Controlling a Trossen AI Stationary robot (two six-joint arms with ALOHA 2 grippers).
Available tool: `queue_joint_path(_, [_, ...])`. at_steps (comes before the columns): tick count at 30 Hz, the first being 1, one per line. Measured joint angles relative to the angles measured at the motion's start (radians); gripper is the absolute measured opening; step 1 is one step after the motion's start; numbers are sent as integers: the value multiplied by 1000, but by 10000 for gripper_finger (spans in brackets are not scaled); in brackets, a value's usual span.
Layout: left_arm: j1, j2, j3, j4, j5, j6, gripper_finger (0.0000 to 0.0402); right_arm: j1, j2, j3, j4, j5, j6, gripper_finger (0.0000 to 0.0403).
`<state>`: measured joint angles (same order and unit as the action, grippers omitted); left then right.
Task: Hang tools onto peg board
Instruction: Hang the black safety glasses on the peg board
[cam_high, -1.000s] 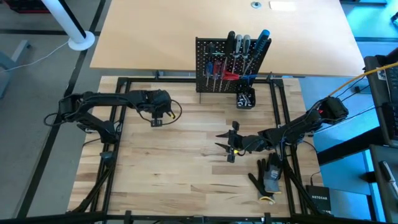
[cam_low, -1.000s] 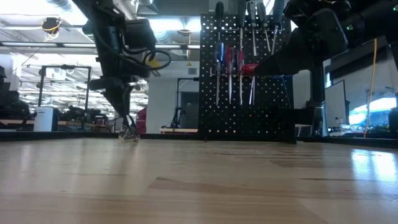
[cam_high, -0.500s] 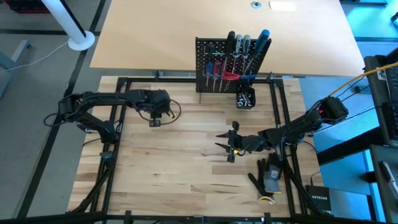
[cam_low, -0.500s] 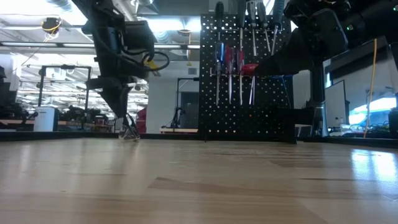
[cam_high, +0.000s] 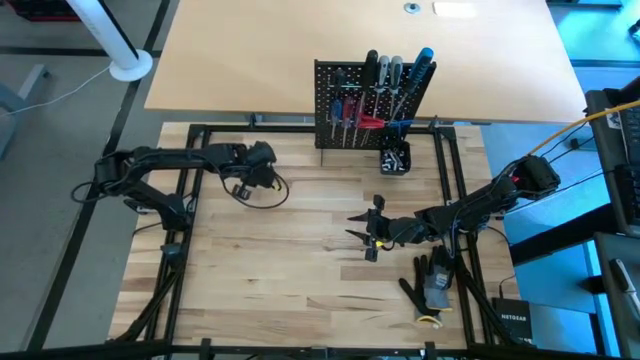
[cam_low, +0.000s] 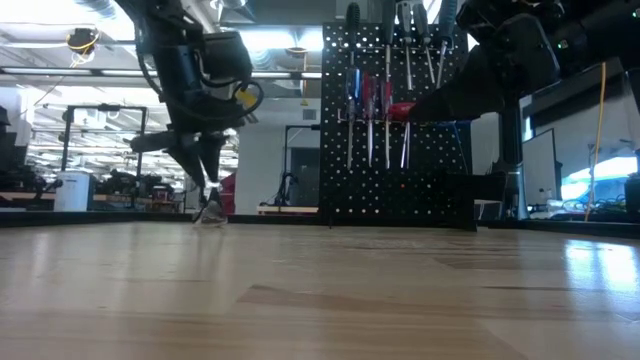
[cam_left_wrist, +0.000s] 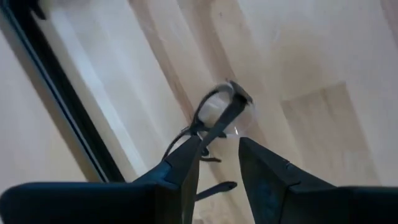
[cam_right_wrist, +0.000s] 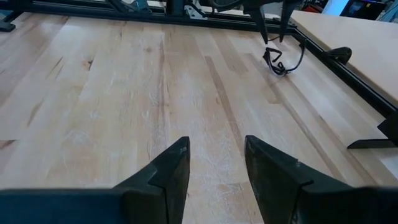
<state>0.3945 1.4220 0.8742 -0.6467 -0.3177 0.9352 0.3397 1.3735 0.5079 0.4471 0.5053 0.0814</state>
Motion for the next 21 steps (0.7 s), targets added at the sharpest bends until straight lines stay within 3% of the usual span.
queue_joint_path(8, [42,37,0,51,95,76,104,0,0,0,2,0,0,156])
queue_joint_path(15, [50,123,0,63,108,71,102,0,0,0,5,-1,5,156])
queue_joint_path(21, [27,126,0,62,109,69,46,0,0,0,-1,-4,16,156])
